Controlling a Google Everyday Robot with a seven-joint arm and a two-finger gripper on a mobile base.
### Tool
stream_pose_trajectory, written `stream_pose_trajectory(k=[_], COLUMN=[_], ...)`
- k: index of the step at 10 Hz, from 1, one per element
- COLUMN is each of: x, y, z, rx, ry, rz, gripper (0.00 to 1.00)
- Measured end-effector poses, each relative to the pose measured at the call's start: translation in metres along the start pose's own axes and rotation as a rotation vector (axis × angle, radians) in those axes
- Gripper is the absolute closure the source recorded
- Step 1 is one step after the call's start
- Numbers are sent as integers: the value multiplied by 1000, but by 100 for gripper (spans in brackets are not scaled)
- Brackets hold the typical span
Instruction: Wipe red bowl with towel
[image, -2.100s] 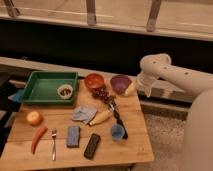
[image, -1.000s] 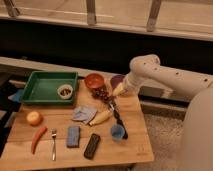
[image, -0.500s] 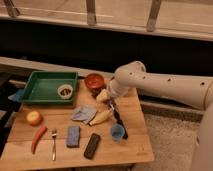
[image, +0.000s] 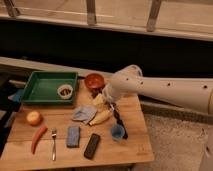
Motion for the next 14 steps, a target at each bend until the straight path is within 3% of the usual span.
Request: stream_pose_trajectory(k=[2,6,8,12,14], x=[-3,-14,-17,-36,-45], y=[12,61,70,101,109], z=[12,52,63,85,99], rx=[-25,-107,-138,-194,-237], ry=[5,36,44,25,12], rz=[-15,-80,-94,-163,-155], gripper=[24,24,24,24,24])
